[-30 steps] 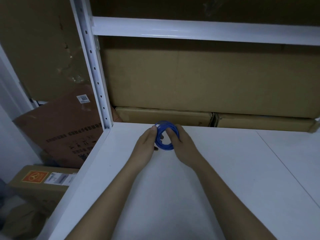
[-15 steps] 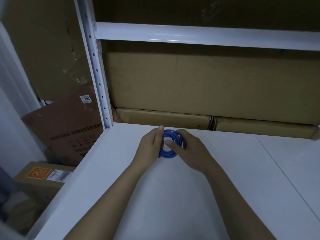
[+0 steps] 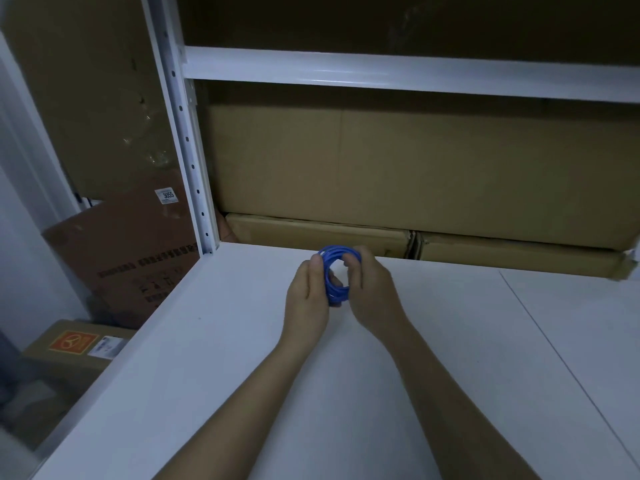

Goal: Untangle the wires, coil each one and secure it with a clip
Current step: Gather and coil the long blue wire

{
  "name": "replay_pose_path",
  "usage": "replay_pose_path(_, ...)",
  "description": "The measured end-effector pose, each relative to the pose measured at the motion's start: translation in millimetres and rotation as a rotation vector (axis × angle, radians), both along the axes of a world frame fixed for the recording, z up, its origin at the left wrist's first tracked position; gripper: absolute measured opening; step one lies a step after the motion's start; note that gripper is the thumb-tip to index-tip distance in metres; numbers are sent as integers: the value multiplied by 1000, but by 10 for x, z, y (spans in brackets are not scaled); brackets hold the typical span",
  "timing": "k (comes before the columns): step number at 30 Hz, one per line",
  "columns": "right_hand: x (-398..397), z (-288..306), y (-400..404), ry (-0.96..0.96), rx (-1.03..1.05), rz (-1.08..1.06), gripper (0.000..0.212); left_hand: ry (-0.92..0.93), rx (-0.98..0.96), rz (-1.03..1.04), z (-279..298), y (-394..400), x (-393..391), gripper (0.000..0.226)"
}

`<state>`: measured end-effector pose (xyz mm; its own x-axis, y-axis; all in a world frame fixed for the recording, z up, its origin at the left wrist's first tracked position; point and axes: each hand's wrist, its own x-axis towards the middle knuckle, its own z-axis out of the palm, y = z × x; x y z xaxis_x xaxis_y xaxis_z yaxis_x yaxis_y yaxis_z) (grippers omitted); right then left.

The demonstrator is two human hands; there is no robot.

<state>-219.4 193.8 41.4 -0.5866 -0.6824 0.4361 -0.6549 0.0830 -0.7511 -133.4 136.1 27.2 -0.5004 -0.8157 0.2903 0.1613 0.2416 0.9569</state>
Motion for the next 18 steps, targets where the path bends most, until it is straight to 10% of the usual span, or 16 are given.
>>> replay_pose_path(7, -71, 250, 184, 394, 411, 265, 14, -474, -456, -114, 221, -166, 169, 47)
replay_pose_path(18, 405, -144, 55, 121, -74, -102, 24, -311, -265, 108, 137, -184, 268, 52)
